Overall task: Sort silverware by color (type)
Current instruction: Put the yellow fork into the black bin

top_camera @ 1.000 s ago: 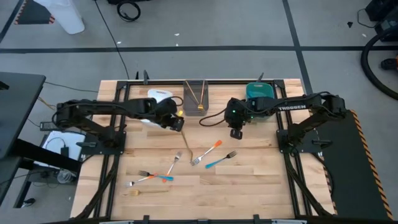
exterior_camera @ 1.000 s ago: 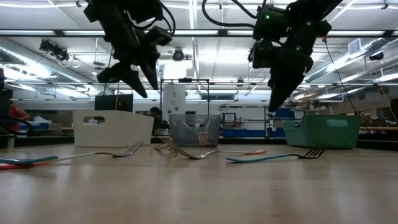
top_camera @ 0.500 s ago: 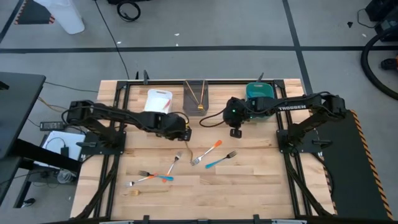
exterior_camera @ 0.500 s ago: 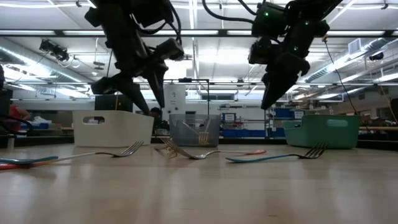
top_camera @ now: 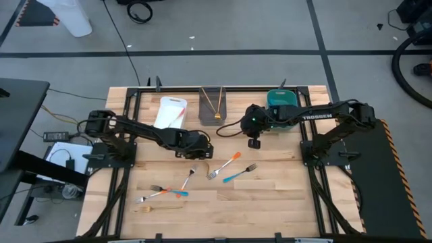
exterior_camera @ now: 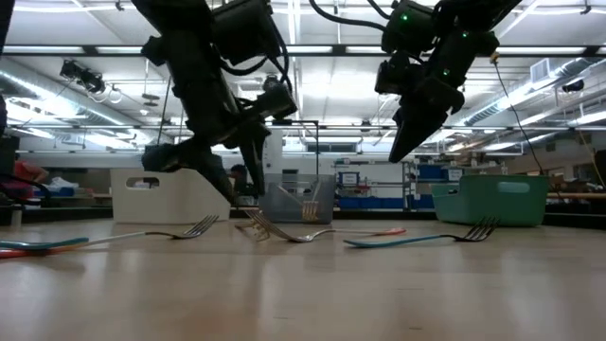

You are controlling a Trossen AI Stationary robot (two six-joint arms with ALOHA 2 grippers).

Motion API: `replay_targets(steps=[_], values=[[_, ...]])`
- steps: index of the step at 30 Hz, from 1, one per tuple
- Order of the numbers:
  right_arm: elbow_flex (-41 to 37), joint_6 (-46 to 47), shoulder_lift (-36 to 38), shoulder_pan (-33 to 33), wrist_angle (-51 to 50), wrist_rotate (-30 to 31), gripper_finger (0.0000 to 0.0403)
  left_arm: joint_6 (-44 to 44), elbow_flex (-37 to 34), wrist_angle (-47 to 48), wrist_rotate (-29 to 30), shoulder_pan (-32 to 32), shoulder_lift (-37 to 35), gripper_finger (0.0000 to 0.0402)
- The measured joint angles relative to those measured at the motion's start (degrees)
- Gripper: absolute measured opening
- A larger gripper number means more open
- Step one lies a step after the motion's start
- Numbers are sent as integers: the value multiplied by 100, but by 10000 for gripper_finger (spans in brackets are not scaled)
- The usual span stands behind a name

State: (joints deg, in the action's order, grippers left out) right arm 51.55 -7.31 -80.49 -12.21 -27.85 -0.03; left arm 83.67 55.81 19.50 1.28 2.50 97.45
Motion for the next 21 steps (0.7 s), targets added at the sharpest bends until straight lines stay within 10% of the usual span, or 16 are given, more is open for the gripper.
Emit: replay_targets(steps=[21], values=[[2, 2, 0, 2, 85, -2, 67, -61, 26, 496, 66, -24, 480, 121]])
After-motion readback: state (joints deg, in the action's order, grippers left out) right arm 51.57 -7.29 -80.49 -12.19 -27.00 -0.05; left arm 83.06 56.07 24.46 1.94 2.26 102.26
